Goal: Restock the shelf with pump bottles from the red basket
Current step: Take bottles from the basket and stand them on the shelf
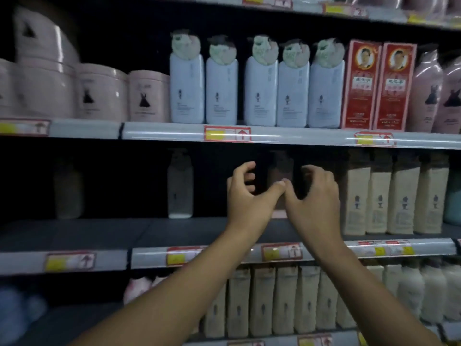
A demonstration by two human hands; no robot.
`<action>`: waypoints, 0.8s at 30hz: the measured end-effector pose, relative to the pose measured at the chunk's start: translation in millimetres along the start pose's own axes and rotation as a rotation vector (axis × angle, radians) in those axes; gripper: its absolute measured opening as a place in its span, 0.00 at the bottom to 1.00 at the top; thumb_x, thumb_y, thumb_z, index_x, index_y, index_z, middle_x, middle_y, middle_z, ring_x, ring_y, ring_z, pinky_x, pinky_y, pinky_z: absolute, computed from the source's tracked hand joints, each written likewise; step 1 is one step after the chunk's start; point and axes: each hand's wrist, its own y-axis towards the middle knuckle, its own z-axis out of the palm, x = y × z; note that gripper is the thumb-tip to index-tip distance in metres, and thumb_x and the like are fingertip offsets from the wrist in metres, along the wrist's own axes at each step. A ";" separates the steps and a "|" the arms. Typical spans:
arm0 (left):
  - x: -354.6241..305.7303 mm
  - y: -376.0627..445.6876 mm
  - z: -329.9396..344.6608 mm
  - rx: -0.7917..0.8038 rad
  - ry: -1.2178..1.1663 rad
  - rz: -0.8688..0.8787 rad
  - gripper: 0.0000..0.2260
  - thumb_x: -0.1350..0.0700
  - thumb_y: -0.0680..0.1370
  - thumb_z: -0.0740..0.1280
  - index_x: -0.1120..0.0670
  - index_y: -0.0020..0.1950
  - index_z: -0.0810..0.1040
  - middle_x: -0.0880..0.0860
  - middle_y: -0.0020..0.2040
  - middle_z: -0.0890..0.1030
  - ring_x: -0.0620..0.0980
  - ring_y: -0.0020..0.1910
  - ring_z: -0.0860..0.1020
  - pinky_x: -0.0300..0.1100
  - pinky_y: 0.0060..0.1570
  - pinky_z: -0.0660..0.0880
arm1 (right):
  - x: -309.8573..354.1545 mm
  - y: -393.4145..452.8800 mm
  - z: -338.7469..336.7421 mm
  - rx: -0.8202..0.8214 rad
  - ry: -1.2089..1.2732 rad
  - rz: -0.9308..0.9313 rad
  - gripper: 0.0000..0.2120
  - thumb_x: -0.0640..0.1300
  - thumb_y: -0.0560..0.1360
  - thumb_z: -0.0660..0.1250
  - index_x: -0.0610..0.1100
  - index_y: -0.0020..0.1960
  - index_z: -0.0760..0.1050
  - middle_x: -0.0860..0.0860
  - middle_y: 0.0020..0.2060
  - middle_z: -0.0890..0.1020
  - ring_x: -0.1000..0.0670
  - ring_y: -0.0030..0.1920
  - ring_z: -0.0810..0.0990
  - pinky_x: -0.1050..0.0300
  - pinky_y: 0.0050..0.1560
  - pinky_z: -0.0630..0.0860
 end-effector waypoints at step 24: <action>182.7 -310.7 -479.9 -0.005 0.586 -0.626 0.23 0.57 0.71 0.77 0.44 0.62 0.75 0.48 0.57 0.79 0.43 0.49 0.78 0.31 0.45 0.75 | 110.4 -484.1 144.2 1.496 0.100 0.057 0.24 0.57 0.75 0.72 0.47 0.67 0.75 0.50 0.59 0.79 0.52 0.57 0.78 0.61 0.53 0.71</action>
